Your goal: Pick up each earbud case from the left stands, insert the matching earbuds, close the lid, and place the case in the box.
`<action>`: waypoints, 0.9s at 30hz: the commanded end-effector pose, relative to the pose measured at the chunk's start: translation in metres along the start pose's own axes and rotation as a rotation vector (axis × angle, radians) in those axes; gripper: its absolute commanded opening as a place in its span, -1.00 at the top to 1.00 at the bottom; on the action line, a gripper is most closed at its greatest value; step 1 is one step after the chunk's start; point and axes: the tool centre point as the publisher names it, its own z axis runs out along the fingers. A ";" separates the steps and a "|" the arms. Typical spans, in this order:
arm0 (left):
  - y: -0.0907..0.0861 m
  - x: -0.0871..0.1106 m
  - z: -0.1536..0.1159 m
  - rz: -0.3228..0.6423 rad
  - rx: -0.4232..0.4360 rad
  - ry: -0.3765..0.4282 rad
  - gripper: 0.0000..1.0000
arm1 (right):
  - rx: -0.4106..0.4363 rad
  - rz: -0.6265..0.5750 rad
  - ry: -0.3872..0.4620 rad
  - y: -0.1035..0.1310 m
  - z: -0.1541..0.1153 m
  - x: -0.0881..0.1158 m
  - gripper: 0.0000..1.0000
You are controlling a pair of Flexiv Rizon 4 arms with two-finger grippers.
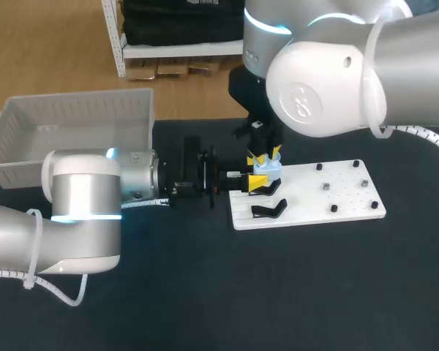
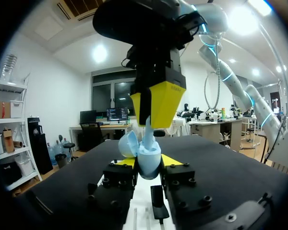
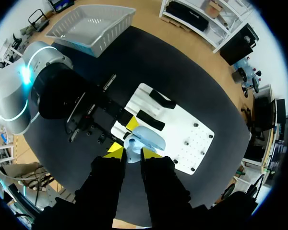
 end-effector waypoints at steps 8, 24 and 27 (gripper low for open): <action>-0.002 0.001 0.000 0.005 -0.009 -0.004 1.00 | 0.004 -0.005 -0.002 0.002 -0.001 -0.002 1.00; -0.002 0.001 0.000 0.005 -0.009 -0.004 1.00 | 0.001 0.000 0.004 0.004 0.003 0.000 1.00; -0.002 0.001 0.000 0.005 -0.009 -0.004 1.00 | -0.001 0.004 0.003 0.004 0.002 -0.001 1.00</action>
